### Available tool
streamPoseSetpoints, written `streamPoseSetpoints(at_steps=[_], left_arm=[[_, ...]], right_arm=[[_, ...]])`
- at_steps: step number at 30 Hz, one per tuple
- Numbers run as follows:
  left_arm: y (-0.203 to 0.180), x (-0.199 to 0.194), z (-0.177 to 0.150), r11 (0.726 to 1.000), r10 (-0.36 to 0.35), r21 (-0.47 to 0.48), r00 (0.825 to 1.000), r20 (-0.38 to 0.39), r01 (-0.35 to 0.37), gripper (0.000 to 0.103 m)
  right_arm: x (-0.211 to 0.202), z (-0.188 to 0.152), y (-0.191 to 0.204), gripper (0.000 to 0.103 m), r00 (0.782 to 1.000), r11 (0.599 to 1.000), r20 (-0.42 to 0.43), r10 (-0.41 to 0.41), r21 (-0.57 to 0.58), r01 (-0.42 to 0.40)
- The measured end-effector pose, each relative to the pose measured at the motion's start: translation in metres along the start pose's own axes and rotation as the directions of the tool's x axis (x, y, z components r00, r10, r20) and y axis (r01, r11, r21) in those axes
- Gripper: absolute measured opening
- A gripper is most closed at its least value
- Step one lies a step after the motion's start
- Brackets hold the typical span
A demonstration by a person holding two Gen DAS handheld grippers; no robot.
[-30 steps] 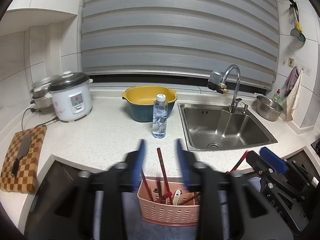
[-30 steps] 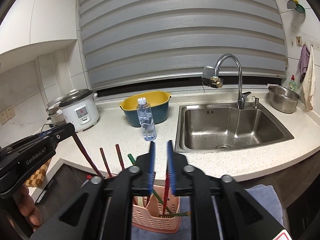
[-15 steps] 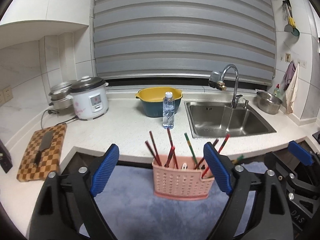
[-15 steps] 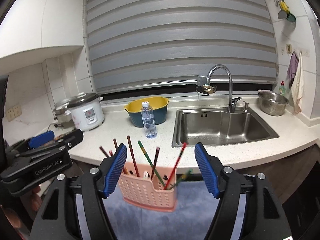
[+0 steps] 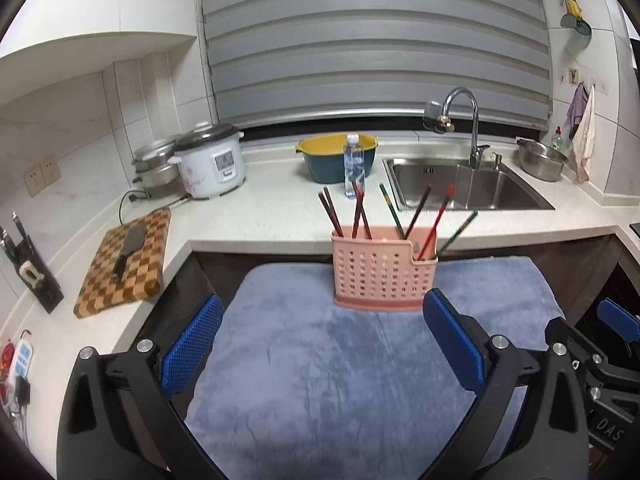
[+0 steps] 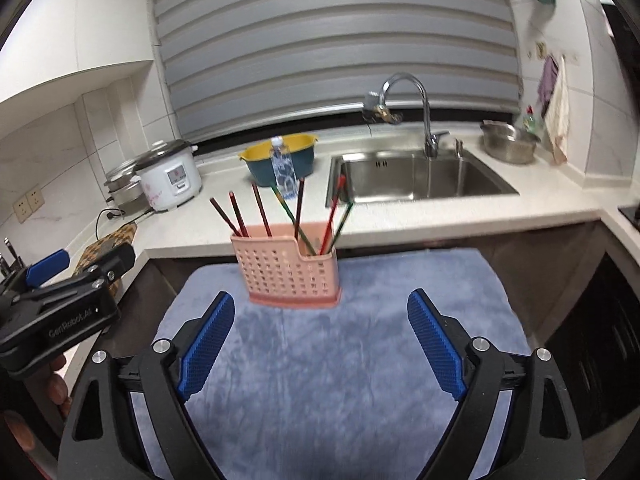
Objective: Organize utensils
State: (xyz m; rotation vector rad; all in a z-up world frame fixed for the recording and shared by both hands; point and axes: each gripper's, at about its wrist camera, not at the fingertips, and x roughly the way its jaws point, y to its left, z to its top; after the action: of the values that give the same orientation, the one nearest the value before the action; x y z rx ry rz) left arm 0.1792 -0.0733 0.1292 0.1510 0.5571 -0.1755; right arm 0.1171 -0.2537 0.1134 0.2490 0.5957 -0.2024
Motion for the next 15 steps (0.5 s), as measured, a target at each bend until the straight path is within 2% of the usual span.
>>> streamPoseSetpoints(at_steps=[7, 15], left_arm=[[0.003, -0.01, -0.031, 1.0, -0.015, -0.02, 0.998, -0.056, 0.014, 0.096], [0.004, -0.019, -0.052, 0.999, -0.025, -0.025, 0.996, -0.084, 0.023, 0.096]], right_arm=[[-0.013, -0.029, -0.002, 0.085, 0.999, 0.999, -0.032, -0.037, -0.003, 0.037], [-0.024, -0.045, 0.007, 0.087, 0.997, 0.996, -0.029, -0.077, -0.049, 0.076]])
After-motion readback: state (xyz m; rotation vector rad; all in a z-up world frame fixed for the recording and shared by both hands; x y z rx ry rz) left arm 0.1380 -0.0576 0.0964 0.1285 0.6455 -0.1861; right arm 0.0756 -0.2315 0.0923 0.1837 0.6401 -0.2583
